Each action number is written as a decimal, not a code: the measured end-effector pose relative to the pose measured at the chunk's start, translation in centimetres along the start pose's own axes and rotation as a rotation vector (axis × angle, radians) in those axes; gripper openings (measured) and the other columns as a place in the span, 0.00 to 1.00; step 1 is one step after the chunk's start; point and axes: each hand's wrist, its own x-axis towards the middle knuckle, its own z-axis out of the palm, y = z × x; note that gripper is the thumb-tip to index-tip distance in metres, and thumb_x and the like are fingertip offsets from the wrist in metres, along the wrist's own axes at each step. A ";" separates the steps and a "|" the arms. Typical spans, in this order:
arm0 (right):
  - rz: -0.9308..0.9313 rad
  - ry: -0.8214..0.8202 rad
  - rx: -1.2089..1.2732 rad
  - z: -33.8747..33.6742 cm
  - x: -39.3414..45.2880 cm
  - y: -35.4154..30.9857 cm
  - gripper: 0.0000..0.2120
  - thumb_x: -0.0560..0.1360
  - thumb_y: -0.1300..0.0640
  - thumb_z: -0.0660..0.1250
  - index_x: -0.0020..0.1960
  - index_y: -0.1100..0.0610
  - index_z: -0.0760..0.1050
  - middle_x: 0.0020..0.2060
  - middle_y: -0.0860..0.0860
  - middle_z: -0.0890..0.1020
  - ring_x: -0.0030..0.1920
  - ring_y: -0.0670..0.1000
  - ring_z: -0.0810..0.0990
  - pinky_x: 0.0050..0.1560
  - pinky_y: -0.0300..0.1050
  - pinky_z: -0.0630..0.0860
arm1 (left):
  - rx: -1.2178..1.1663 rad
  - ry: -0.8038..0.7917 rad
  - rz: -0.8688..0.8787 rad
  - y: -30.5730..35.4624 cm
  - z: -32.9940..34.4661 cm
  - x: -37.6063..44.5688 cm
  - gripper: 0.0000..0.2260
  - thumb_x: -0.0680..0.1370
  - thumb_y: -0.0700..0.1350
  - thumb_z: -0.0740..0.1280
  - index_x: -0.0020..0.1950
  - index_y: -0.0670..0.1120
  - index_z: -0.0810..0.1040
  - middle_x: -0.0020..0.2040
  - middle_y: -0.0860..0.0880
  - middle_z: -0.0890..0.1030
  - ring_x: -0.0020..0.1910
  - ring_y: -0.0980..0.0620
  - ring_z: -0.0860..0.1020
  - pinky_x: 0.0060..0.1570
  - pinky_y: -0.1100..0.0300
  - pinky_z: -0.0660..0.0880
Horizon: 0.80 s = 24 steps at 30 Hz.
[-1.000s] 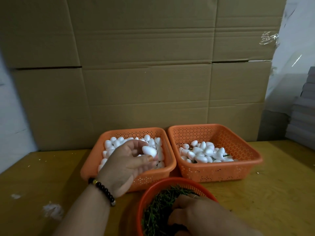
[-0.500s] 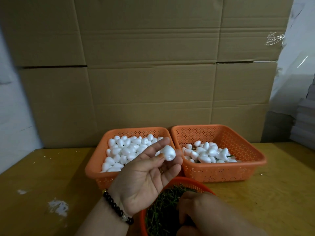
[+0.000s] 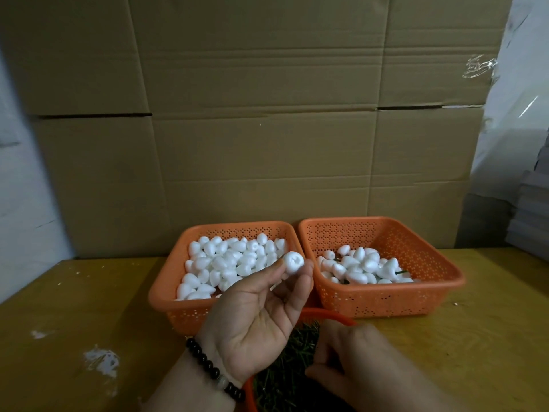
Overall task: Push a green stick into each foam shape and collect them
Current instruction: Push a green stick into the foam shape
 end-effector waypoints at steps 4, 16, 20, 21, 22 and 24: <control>-0.009 0.042 0.059 -0.1 0.0 0.1 0.08 0.72 0.44 0.70 0.40 0.42 0.72 0.31 0.41 0.78 0.37 0.40 0.79 0.39 0.33 0.75 | 0.008 0.026 -0.018 0.0 -0.1 0.0 0.24 0.63 0.33 0.73 0.59 0.33 0.78 0.54 0.36 0.79 0.41 0.45 0.83 0.34 0.57 0.81; -0.004 0.165 0.148 -0.4 -0.3 -0.1 0.08 0.68 0.46 0.73 0.38 0.42 0.73 0.33 0.41 0.79 0.37 0.41 0.79 0.34 0.33 0.73 | 0.392 0.074 0.158 -0.7 0.0 -0.2 0.14 0.62 0.30 0.69 0.43 0.44 0.78 0.42 0.40 0.81 0.37 0.47 0.81 0.31 0.59 0.78; 0.018 0.199 0.219 -0.2 -0.2 0.0 0.12 0.67 0.49 0.75 0.39 0.39 0.71 0.37 0.34 0.79 0.36 0.39 0.78 0.33 0.30 0.71 | 0.543 0.064 0.263 -0.9 0.0 -0.4 0.13 0.62 0.30 0.69 0.42 0.44 0.78 0.44 0.41 0.81 0.40 0.48 0.81 0.33 0.59 0.78; 0.018 0.206 0.229 -0.2 -0.2 0.0 0.13 0.67 0.50 0.75 0.40 0.39 0.71 0.38 0.32 0.78 0.36 0.39 0.77 0.33 0.30 0.70 | 0.596 0.073 0.293 -1.0 0.0 -0.5 0.13 0.62 0.31 0.70 0.42 0.45 0.78 0.45 0.41 0.80 0.41 0.48 0.81 0.34 0.60 0.78; 0.017 0.214 0.234 -0.1 -0.2 0.1 0.14 0.66 0.51 0.76 0.41 0.39 0.71 0.40 0.31 0.77 0.36 0.39 0.77 0.34 0.30 0.70 | 0.655 0.087 0.329 -1.1 0.0 -0.5 0.13 0.63 0.31 0.70 0.42 0.45 0.78 0.46 0.42 0.80 0.42 0.48 0.80 0.34 0.60 0.78; 0.017 0.230 0.250 0.0 -0.2 0.1 0.16 0.66 0.53 0.77 0.42 0.40 0.71 0.43 0.31 0.77 0.37 0.39 0.78 0.34 0.29 0.70 | 0.780 0.102 0.400 -1.3 -0.1 -0.5 0.14 0.67 0.27 0.70 0.41 0.47 0.80 0.47 0.43 0.81 0.43 0.48 0.78 0.36 0.60 0.77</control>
